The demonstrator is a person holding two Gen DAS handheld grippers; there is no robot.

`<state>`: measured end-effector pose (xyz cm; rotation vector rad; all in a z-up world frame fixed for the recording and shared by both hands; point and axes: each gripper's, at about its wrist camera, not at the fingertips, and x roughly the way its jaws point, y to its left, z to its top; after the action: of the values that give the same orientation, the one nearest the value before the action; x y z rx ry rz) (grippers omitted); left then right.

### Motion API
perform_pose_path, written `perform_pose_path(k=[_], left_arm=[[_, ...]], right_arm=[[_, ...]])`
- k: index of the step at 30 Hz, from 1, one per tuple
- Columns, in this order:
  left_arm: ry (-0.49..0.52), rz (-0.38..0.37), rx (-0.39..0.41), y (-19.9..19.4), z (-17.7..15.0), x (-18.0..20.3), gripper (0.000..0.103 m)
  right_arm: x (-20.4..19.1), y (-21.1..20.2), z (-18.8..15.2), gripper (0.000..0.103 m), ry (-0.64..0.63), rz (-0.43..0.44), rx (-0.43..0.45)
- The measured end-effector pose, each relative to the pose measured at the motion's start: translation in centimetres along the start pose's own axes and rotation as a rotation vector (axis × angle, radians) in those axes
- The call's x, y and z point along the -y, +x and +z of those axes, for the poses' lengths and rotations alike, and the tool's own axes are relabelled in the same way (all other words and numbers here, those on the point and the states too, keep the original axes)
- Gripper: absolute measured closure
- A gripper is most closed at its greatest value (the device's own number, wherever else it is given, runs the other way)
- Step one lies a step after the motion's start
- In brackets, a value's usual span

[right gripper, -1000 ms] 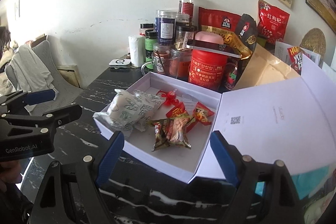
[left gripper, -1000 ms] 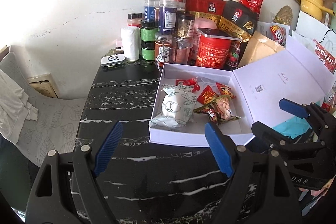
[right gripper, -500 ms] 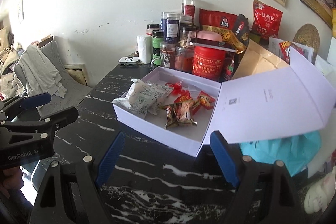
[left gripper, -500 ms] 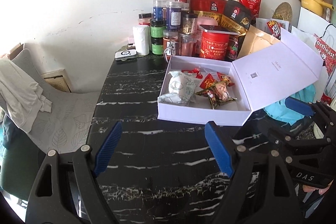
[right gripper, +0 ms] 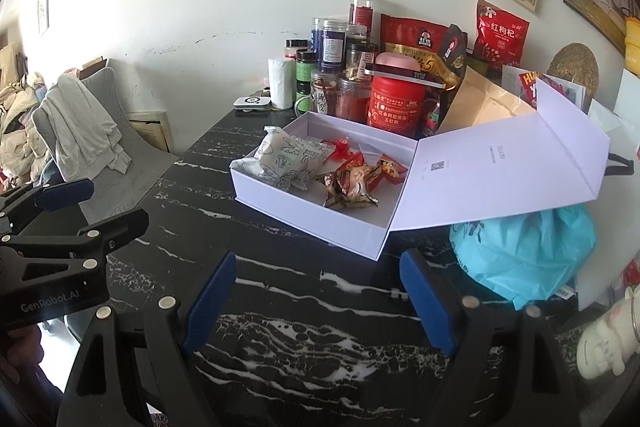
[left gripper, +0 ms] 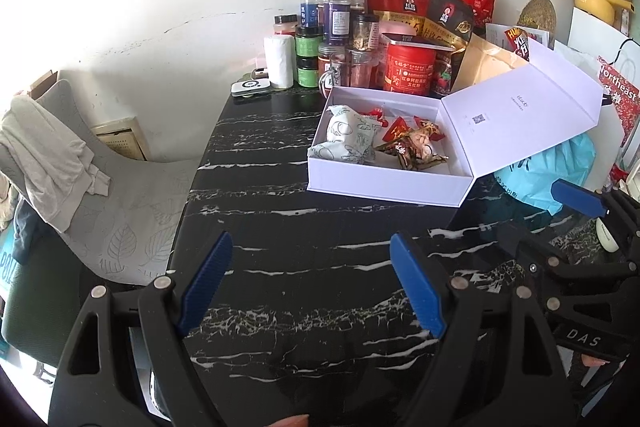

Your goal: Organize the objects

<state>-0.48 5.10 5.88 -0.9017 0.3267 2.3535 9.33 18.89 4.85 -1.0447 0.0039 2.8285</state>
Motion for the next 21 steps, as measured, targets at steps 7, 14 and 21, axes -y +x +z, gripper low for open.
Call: perform_pose_path(k=[7,14,21], left_arm=[[0.0,0.004,-0.011,-0.4,-1.1,-0.1,0.022],[0.016,0.014,-0.003,-0.9,-1.4,0.0,0.022],[0.019,0.01,-0.008,-1.0,-1.5,0.2,0.022]], right_arm=[[-0.9,-0.3,-0.9,0.018,-0.027,0.007,-0.004],[-1.1,-0.9,-0.9,0.018,-0.03,0.001,0.009],[-1.1,-1.1,-1.0,0.018,-0.033,0.001,0.009]])
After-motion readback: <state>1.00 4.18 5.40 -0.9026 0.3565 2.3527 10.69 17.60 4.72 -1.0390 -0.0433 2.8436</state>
